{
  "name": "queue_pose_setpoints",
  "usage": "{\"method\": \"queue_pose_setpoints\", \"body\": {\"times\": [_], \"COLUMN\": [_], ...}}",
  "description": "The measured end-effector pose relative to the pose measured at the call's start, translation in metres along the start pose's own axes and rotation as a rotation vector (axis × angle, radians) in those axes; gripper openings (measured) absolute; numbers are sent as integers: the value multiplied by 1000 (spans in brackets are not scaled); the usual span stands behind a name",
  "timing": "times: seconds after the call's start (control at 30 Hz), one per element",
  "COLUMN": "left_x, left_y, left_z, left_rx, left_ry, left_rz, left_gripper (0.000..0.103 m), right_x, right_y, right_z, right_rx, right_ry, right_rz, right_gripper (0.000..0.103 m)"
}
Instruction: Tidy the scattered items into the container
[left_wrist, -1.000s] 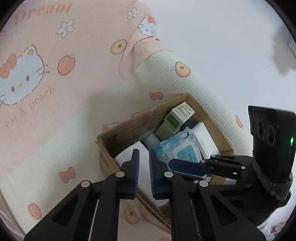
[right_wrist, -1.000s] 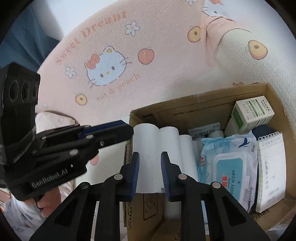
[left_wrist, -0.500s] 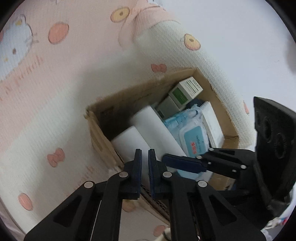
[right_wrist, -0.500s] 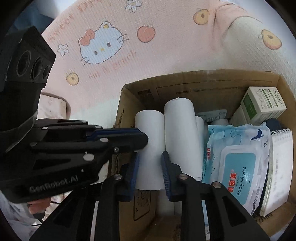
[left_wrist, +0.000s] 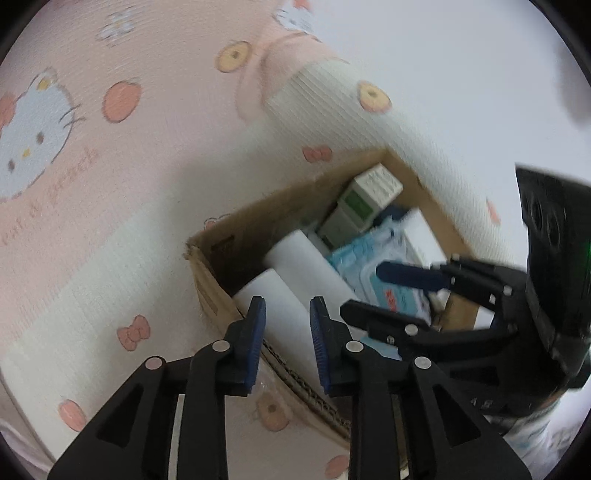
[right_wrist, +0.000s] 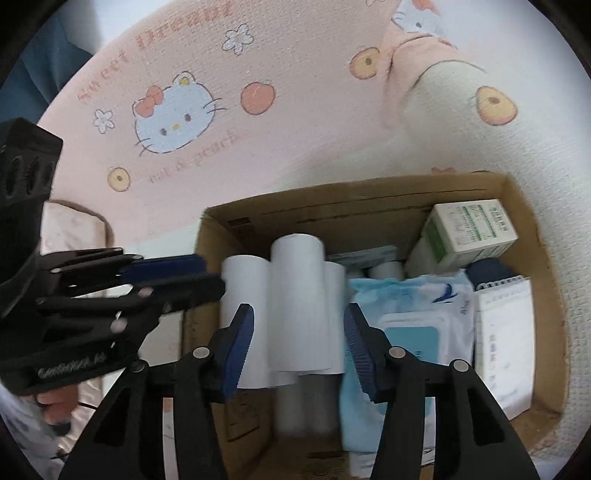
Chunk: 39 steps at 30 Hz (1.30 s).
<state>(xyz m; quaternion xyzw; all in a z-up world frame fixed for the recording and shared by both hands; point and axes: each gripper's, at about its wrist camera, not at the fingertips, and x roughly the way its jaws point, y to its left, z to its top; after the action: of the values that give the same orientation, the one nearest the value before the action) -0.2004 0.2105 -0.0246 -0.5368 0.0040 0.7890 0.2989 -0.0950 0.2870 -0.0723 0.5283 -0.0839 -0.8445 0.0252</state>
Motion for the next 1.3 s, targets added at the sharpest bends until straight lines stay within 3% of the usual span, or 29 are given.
{"method": "queue_pose_setpoints", "body": {"times": [0.13, 0.2, 0.27, 0.4, 0.53, 0.73, 0.83, 0.9, 1.07, 1.3], "left_x": [10, 15, 16, 19, 21, 17, 8, -2, -26, -44], "left_y": [-2, 0, 0, -7, -11, -7, -8, -9, -10, -12], "left_z": [0, 0, 0, -3, -3, -3, -7, -10, -20, -43], "left_rx": [12, 0, 10, 65, 93, 43, 24, 13, -32, -76], "left_ry": [26, 29, 16, -3, -14, -35, -70, -117, -222, -227], "left_rz": [-13, -18, -10, 28, 49, 47, 10, 13, -30, -65], "left_gripper": [28, 27, 27, 27, 27, 28, 42, 49, 58, 61], "right_x": [7, 12, 17, 18, 13, 9, -7, -20, -48, -67], "right_y": [-11, -20, -28, -31, -25, -18, -11, -3, 13, 21], "right_z": [-3, -7, -12, -22, -29, -28, -29, -31, -41, -60], "right_rx": [32, 69, 116, 123, 97, 70, 54, 28, 13, 66], "right_ry": [28, 48, 67, 68, 71, 47, -21, -62, -156, -120], "right_rz": [41, 114, 183, 183, 165, 143, 147, 90, -61, -65], "right_gripper": [48, 47, 37, 33, 33, 34, 44, 53, 53, 54]}}
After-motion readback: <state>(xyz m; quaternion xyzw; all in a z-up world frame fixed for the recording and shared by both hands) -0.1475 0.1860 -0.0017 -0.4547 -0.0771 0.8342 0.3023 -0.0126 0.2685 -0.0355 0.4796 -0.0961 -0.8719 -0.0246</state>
